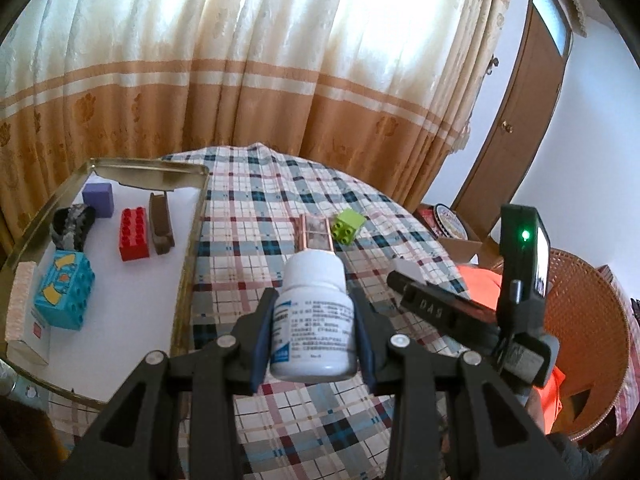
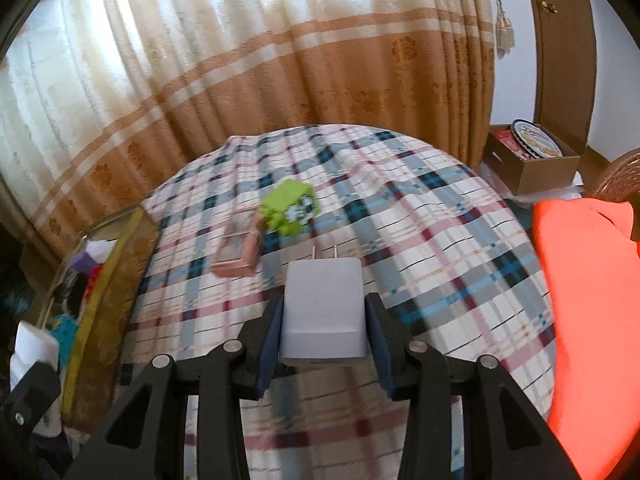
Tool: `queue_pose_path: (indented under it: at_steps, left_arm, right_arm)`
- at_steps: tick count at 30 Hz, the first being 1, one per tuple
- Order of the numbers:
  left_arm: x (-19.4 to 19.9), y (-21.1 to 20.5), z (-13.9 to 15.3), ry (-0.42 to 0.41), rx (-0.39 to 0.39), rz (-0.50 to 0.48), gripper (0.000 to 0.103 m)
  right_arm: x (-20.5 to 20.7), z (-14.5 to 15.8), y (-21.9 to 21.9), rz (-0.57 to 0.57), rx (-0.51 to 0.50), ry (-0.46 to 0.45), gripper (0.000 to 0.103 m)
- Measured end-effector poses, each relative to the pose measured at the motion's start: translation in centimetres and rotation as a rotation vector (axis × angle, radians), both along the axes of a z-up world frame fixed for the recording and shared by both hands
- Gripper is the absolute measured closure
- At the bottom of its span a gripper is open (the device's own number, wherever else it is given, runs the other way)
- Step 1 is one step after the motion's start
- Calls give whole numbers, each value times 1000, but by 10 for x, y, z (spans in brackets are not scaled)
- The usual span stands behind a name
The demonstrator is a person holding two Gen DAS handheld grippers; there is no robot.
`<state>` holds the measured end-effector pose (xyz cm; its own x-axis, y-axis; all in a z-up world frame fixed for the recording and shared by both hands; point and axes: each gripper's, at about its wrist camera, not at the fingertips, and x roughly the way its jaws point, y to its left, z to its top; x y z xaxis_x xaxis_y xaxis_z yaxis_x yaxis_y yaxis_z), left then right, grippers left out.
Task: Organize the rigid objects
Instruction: 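Carry the charger block and pill bottle over the tin tray with both tools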
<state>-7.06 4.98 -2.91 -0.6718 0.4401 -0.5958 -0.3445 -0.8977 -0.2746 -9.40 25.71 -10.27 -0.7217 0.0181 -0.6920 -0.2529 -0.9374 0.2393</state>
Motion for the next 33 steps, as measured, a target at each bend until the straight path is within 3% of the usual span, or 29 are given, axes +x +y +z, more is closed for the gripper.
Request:
queue_pose_path:
  at_steps: [16, 33]
  left_arm:
    - [-6, -48, 9, 22, 35, 104, 68]
    - [-13, -108, 3, 19, 9, 263, 68]
  right_arm:
    - [13, 35, -45, 100, -45, 83, 60]
    - [4, 67, -139, 336, -21, 163, 59]
